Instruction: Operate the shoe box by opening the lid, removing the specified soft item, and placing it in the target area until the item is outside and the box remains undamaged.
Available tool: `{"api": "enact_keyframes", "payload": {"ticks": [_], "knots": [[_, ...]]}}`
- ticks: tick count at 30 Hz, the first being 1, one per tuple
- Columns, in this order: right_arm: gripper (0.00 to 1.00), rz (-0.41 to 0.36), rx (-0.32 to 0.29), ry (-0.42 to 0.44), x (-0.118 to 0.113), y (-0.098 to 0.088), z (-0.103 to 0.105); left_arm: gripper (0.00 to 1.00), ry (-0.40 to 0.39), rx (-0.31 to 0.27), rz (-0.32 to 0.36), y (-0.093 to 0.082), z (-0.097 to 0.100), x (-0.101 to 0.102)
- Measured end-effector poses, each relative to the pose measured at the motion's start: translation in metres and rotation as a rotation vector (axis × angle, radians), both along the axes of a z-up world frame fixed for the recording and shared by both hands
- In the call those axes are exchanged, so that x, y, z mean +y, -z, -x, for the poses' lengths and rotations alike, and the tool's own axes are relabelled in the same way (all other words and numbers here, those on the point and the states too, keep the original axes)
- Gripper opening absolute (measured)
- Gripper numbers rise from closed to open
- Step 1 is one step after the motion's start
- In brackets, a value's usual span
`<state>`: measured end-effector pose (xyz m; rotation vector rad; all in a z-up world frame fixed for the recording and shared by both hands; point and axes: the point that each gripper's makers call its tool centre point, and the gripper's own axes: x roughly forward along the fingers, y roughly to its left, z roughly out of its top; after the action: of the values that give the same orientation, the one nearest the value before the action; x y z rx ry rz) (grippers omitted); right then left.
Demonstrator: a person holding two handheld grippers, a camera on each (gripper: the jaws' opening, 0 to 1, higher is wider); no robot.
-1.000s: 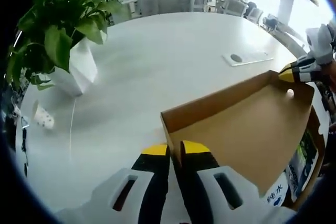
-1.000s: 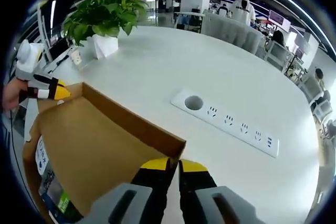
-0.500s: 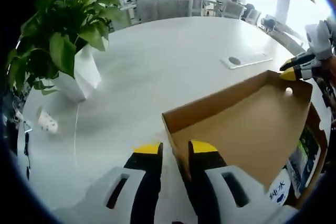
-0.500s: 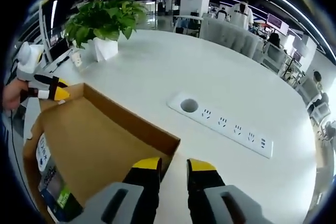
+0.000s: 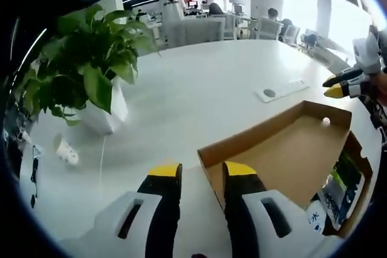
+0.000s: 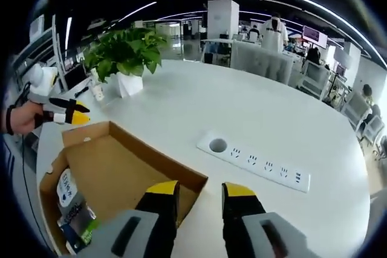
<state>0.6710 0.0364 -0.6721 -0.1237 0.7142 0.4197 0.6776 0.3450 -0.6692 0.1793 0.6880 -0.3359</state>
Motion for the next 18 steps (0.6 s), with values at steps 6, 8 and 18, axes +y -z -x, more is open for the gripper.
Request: {"api": "enact_keyframes", "payload": {"ticks": [6, 8, 18], "knots": [[0.28, -0.038, -0.040, 0.007, 0.001, -0.016, 0.008, 0.32, 0.021, -0.037, 0.022, -0.018, 0.008, -0.004], [0.29, -0.054, -0.051, 0.005, 0.003, -0.020, 0.011, 0.34, 0.033, -0.043, 0.032, -0.022, 0.012, -0.007], [0.39, -0.182, -0.085, 0.011, 0.015, -0.046, 0.038, 0.42, 0.102, -0.096, 0.063, -0.048, 0.035, -0.024]]}}
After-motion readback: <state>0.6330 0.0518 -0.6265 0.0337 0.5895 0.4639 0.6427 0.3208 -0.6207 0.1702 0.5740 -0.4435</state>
